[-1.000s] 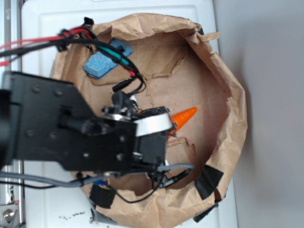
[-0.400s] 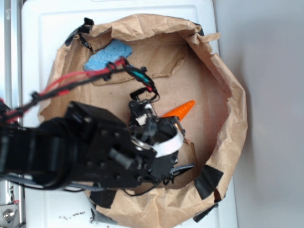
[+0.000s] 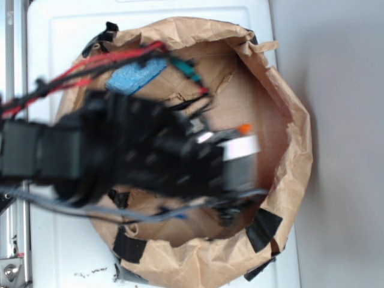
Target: Grab the carrot.
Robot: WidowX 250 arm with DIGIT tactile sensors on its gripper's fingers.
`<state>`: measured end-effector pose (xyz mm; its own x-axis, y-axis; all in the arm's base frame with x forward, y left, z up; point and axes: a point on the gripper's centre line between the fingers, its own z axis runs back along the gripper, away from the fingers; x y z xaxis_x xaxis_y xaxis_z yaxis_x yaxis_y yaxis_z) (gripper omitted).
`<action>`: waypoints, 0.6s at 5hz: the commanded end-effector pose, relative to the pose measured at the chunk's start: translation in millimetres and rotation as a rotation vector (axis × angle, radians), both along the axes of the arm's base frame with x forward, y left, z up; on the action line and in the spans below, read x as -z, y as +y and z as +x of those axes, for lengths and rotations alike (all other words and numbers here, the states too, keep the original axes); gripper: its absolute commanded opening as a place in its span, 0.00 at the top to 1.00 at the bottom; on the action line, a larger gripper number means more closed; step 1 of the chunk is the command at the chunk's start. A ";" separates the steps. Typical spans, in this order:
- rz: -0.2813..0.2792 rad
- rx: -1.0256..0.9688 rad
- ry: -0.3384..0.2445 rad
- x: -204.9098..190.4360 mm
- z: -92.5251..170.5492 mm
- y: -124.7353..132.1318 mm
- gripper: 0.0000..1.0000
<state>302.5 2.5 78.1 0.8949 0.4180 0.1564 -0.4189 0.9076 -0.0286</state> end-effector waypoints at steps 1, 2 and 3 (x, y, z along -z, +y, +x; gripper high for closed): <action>-0.140 0.016 -0.090 -106.9 -10.3 42.5 1.00; -0.143 0.052 -0.092 -125.5 -25.5 46.7 1.00; -0.085 0.073 -0.124 -135.9 -41.9 45.2 1.00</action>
